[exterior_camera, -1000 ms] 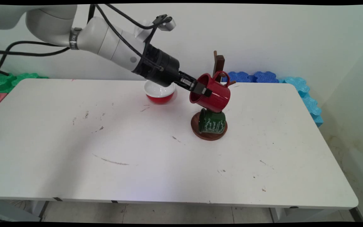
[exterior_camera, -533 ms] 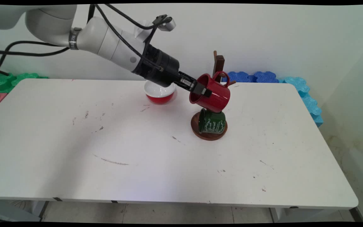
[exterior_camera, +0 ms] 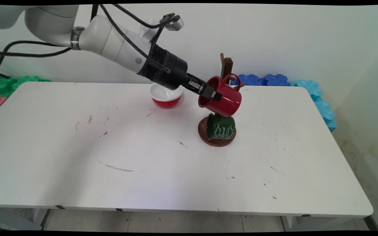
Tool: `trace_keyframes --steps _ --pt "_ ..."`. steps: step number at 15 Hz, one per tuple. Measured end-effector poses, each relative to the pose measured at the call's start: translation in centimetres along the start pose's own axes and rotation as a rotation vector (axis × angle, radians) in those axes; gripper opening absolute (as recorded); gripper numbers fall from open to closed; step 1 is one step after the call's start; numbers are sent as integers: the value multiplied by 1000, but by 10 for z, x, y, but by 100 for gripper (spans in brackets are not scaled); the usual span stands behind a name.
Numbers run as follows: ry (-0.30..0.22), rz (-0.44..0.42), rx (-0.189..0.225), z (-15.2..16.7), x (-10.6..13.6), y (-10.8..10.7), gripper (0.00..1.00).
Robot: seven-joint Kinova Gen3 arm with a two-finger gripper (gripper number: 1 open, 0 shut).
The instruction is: Place the picked object on the table
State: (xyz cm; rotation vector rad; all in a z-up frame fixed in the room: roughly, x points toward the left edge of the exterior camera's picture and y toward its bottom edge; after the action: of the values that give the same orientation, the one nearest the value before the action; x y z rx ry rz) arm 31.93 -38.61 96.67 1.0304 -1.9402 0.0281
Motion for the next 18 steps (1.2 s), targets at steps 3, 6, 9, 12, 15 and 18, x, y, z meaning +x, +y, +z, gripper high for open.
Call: trace_keyframes --steps 3,6,9,12,15,18 --pt "3 2 -2 -1 2 2 0" --pt "4 4 -5 -2 4 4 0" --pt "5 5 -10 -4 5 8 0" --pt "4 5 -17 -5 5 12 0" --pt "3 6 -27 -7 5 18 0" --pt "1 7 -39 -9 4 24 0"
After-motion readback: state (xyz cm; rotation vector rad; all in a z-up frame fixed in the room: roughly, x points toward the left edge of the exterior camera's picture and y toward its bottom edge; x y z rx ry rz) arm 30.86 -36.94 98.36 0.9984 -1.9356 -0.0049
